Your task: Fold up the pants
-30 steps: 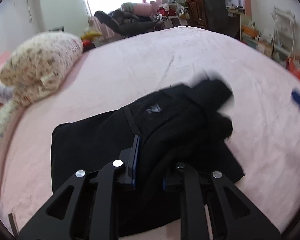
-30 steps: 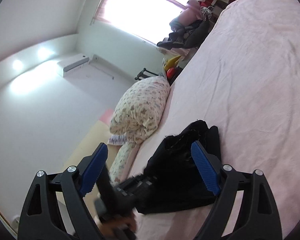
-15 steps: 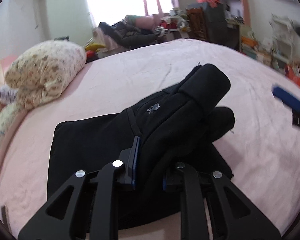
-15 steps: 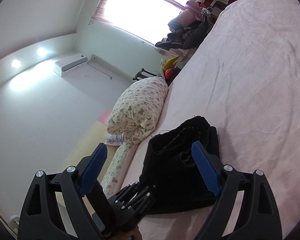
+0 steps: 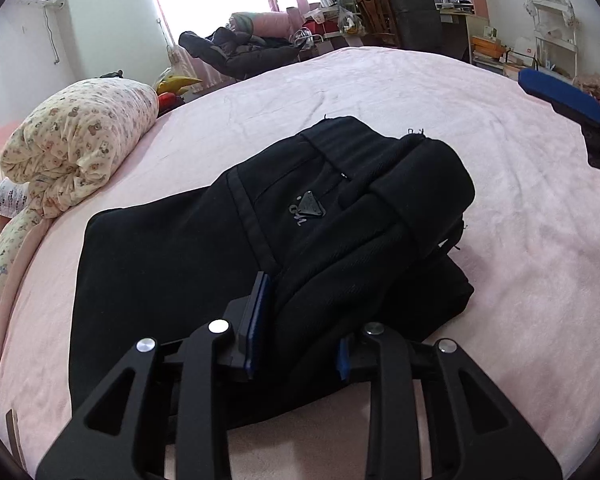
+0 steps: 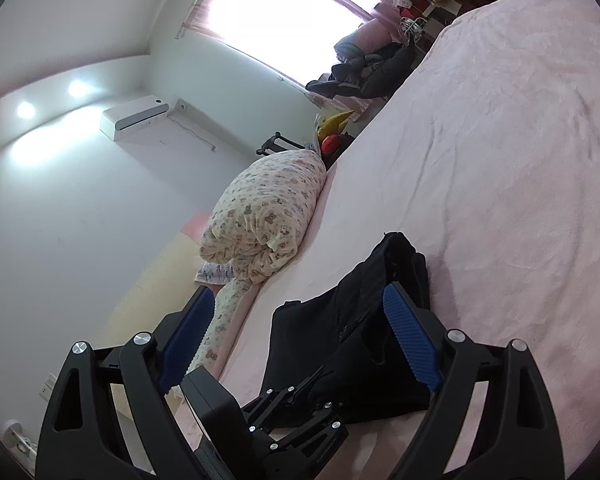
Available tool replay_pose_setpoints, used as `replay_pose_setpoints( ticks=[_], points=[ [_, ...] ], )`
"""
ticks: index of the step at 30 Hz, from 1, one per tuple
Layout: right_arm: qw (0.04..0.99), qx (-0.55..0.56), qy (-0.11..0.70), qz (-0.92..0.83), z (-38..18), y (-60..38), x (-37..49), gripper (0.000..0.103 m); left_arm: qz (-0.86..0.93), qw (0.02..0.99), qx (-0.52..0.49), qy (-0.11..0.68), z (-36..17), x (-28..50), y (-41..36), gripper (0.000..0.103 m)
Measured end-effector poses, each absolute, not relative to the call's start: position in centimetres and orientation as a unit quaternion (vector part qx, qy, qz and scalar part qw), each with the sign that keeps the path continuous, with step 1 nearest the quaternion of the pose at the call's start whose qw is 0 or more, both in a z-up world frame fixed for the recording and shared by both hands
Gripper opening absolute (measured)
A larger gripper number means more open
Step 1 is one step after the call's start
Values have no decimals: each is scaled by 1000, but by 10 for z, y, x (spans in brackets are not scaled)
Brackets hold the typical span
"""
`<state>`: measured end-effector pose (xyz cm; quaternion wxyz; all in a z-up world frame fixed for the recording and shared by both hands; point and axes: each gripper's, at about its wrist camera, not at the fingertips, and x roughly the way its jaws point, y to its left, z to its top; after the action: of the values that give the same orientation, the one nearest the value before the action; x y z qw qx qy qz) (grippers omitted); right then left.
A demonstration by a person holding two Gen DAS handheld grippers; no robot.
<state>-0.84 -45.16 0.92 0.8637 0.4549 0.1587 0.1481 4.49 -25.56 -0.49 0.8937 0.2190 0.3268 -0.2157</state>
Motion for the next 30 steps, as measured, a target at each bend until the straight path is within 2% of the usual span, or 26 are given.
replay_pose_setpoints(
  ticks=[20,23,25,30],
  points=[
    [861,450,172,162,5,-451,-1,88,-226,890,205,338,-6,33,-246,47],
    [858,444,177,189,6,-445,6,88,-241,888,192,341,-2,25,-238,59],
    [852,441,182,216,7,-436,11,88,-252,890,179,336,3,16,-227,73],
    [834,430,212,274,6,-406,33,88,-251,904,94,332,25,7,-172,87]
  ],
)
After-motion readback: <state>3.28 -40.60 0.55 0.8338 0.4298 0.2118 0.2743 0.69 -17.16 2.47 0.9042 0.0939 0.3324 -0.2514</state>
